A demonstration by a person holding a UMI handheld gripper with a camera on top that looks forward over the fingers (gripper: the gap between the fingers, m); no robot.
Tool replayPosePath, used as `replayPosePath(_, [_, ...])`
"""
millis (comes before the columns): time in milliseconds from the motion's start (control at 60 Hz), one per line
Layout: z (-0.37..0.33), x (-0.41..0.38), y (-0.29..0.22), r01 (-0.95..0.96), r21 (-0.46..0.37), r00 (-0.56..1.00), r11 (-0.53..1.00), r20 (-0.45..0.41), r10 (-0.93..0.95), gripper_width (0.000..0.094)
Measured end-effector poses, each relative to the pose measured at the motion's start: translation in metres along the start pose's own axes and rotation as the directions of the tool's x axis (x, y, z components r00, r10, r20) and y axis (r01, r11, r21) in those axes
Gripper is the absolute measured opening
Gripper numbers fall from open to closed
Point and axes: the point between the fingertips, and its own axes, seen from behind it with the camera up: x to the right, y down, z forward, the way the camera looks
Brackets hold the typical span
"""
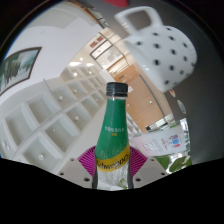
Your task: Pour water
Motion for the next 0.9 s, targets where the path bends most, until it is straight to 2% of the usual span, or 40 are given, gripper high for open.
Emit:
replayPosePath(33, [-0.016, -0.021, 0.01, 0.044, -0.011, 0.999, 0.999, 0.0, -0.044, 0.0402])
replayPosePath(150, [0.012, -0.05, 0.018, 0.378, -0.06, 0.924, 0.924, -0.031, -0.38, 0.0402])
replayPosePath(167, [-0.008, -0.071, 0.02, 0.425, -0.063, 0.904, 0.903, -0.03, -0.427, 0.0404])
replayPosePath(283, [0.014, -0.11, 0.01, 0.811, -0.058, 0.578, 0.582, -0.08, -0.812, 0.0406])
replayPosePath(383, [0.009, -0.146, -0.033, 0.971, -0.05, 0.221, 0.233, -0.168, -0.961, 0.0405])
replayPosePath(467, [-0.015, -0.181, -0.079, 0.991, -0.11, -0.105, -0.078, -0.268, -0.958, 0.0405])
replayPosePath(483, [-0.007, -0.166, -0.091, 0.983, -0.13, -0.162, -0.13, -0.286, -0.944, 0.0405])
replayPosePath(583, [-0.038, -0.169, -0.157, 0.872, -0.288, -0.479, -0.396, -0.335, -0.812, 0.0401])
replayPosePath(683, [-0.049, -0.125, -0.215, 0.778, -0.431, -0.606, -0.458, -0.32, -0.728, 0.0403])
replayPosePath(867, [-0.093, -0.064, -0.29, 0.705, -0.584, -0.655, -0.403, -0.32, -0.684, 0.0402])
replayPosePath(900, [-0.104, -0.054, -0.29, 0.693, -0.602, -0.663, -0.397, -0.315, -0.68, 0.0403])
